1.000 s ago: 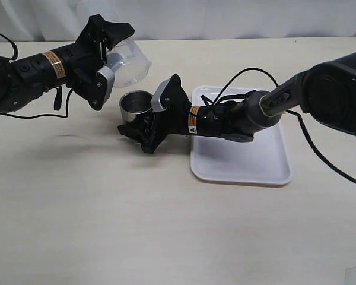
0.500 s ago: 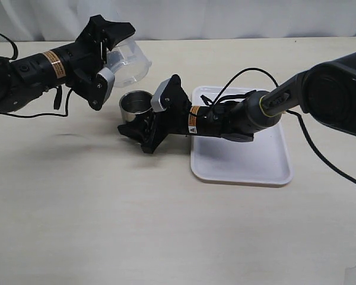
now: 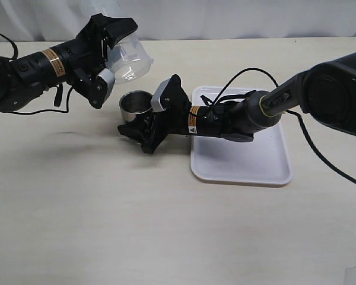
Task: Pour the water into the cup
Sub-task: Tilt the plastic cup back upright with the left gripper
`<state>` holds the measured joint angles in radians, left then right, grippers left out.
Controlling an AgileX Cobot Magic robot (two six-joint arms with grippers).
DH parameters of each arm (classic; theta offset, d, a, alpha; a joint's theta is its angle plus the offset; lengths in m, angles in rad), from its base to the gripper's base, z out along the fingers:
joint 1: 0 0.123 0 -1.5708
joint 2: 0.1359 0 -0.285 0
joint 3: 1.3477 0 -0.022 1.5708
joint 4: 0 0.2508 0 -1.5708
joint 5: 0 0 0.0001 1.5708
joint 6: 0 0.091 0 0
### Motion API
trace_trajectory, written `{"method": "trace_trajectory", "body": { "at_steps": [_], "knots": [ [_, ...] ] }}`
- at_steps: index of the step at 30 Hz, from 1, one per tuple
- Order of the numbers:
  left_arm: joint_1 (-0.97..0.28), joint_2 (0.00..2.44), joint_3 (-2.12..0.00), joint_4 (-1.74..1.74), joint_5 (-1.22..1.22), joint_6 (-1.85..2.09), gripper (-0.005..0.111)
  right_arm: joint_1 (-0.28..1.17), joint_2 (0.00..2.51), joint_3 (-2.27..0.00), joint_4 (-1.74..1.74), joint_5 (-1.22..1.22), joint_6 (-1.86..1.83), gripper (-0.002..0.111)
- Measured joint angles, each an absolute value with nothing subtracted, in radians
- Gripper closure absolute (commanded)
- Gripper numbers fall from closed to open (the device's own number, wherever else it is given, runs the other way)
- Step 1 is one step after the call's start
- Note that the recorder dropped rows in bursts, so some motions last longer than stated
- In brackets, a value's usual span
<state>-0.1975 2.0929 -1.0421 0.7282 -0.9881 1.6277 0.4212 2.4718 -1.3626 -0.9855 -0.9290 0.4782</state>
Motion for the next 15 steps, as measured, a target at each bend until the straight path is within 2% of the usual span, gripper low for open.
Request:
{"method": "trace_trajectory", "body": {
  "at_steps": [15],
  "knots": [
    [-0.197, 2.093, -1.042, 0.754, -0.988, 1.255, 0.107, 0.421, 2.472, -1.363, -0.985, -0.929, 0.478, 0.104]
  ]
}}
